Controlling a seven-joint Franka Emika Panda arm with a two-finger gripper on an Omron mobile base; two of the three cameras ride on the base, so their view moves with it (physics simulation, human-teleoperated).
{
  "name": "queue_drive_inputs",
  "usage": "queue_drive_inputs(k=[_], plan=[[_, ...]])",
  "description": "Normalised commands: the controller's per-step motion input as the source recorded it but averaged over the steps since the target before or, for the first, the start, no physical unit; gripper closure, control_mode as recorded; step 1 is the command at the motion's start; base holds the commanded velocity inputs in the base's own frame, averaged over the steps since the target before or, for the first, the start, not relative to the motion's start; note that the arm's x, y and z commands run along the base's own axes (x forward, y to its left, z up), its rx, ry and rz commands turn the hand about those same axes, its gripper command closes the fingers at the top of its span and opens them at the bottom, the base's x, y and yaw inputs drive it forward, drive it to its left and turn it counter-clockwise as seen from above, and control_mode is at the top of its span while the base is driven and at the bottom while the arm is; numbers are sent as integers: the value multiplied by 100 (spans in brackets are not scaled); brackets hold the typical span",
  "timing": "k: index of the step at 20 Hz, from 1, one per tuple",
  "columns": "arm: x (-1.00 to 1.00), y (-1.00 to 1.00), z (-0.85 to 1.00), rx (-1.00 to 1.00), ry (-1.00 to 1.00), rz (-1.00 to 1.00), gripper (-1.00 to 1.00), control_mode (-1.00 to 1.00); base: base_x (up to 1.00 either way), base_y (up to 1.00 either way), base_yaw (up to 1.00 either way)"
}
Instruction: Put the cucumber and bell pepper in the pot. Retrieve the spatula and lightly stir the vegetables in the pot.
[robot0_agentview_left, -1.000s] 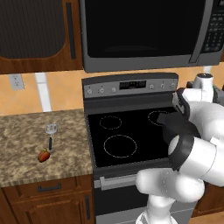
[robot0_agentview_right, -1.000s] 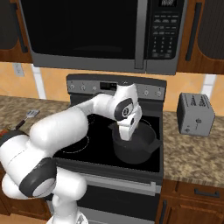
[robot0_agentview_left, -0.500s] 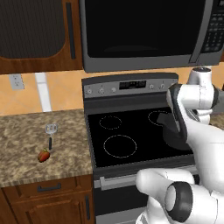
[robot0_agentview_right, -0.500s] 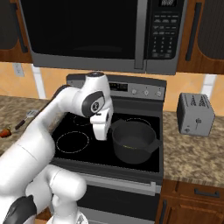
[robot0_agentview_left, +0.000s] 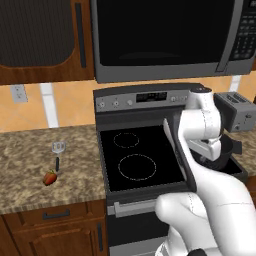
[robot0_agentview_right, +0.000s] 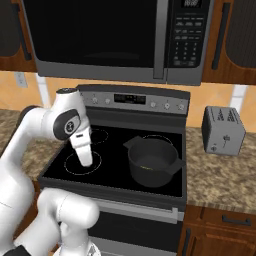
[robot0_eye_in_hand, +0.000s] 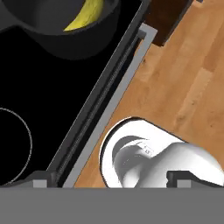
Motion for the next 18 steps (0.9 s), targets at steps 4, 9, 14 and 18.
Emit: queue_drive_inputs(k=[4,9,14,18], plan=[[2,100,0,0,17,46,-100,-100,0,0,0],[14,100,-2,-3,12,41,-100,-100,0,0,0],[32,100,-28,0,8,33,-100,-100,0,0,0],[22,100,-43,0,2,29,-100,-100,0,0,0]])
